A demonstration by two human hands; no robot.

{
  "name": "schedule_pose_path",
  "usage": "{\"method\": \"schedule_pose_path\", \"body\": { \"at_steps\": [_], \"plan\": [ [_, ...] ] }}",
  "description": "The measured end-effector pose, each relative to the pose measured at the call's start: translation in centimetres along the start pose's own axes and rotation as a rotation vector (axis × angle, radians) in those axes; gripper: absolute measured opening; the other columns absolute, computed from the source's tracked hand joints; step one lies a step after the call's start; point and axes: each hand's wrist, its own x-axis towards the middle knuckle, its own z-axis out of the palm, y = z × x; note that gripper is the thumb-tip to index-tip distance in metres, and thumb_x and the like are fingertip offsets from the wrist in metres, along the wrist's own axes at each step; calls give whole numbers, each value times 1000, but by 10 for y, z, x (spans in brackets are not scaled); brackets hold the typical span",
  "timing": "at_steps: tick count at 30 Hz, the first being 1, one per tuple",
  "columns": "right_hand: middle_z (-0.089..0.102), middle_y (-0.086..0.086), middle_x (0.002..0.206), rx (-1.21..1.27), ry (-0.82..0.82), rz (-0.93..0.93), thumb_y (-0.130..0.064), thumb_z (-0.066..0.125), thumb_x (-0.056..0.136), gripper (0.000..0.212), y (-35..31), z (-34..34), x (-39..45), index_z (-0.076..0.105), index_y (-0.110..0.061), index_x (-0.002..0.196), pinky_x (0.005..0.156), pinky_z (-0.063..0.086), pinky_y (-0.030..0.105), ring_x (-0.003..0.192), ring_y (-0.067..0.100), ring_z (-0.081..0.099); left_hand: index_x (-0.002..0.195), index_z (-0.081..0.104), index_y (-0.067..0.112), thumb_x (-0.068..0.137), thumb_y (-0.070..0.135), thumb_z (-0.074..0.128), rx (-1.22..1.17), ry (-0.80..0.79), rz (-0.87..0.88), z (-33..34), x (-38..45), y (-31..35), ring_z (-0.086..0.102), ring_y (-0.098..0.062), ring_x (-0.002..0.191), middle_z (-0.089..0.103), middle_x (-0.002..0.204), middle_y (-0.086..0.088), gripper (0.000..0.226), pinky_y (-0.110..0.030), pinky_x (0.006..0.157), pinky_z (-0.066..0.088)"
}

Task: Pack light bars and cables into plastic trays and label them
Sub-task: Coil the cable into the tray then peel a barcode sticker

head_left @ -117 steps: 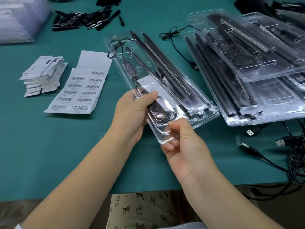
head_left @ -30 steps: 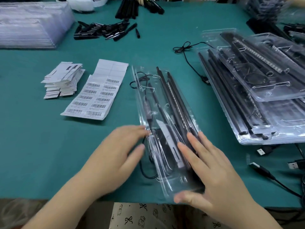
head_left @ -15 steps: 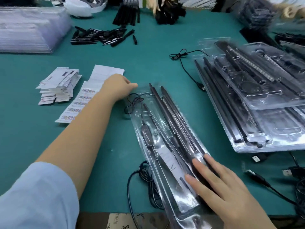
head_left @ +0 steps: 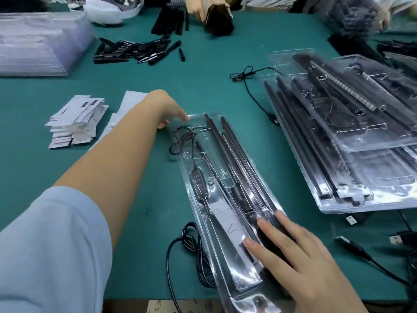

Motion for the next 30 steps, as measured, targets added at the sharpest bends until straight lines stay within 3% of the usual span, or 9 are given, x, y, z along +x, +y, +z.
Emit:
{"method": "schedule_pose_path", "body": {
  "at_steps": [4, 7, 10, 15, 19, 22, 26, 28, 30],
  "plan": [
    [58, 4, 129, 13, 12, 21, -54, 23, 97, 43, -2, 0, 3, 47, -34, 126, 94, 35, 42, 126, 27, 42, 79, 41, 8, 78, 26, 73, -56, -129, -57, -6, 11, 4, 32, -19, 53, 36, 67, -7, 37, -26, 55, 30],
    [60, 4, 126, 14, 16, 26, -53, 18, 98, 45, -4, -1, 4, 48, -33, 125, 94, 34, 43, 124, 27, 43, 84, 48, 7, 82, 24, 70, -46, -192, -78, -7, 15, 8, 39, -19, 57, 43, 75, -7, 28, -27, 55, 40],
    [62, 5, 124, -6, 23, 28, -50, 20, 98, 42, -5, 0, 5, 48, -33, 124, 93, 35, 44, 124, 29, 47, 96, 49, 6, 80, 28, 69, -6, -218, -94, -5, 20, 10, 36, -20, 58, 40, 78, -8, 34, -27, 56, 35],
    [63, 7, 122, -40, 12, 40, -54, 20, 96, 45, -9, 1, 8, 48, -32, 123, 92, 36, 44, 118, 35, 52, 108, 49, 9, 81, 26, 66, -41, -147, -41, -2, 24, 22, 54, -22, 59, 55, 84, -10, 37, -25, 55, 43],
    [61, 8, 124, -19, 1, 69, -60, 26, 92, 49, -13, 3, 11, 48, -31, 124, 93, 36, 44, 121, 34, 52, 78, 44, 12, 85, 23, 55, -62, -161, -4, 7, 21, 28, 47, -19, 45, 43, 51, -3, 17, -21, 44, 37],
    [58, 6, 129, 22, 2, 87, -69, 34, 85, 57, -12, 6, 10, 47, -32, 127, 96, 35, 45, 125, 29, 47, 88, 49, 13, 86, 25, 60, -276, -170, -61, 9, 24, 18, 50, -12, 44, 43, 39, 2, 17, -21, 47, 39],
    [53, 7, 134, 60, -16, 157, -79, 44, 71, 77, -14, 9, 19, 44, -29, 129, 96, 43, 52, 127, 30, 44, 133, 39, 5, 91, 26, 61, -832, -181, -116, 4, 24, 4, 68, -20, 64, 62, 85, -15, 52, -25, 43, 52],
    [50, 9, 137, 89, -71, 203, -78, 46, 68, 83, -19, 10, 33, 40, -26, 133, 95, 41, 55, 130, 32, 41, 139, 30, 0, 94, 25, 54, -982, -208, -96, 0, 16, -1, 69, -30, 71, 59, 101, -23, 57, -29, 46, 54],
    [43, 10, 143, 141, -109, 254, -77, 42, 70, 84, -22, 11, 48, 35, -26, 136, 100, 36, 57, 134, 34, 36, 136, 36, 1, 93, 27, 55, -953, -173, -47, -4, 2, -6, 67, -33, 78, 57, 115, -25, 54, -31, 50, 56]
  ]
}}
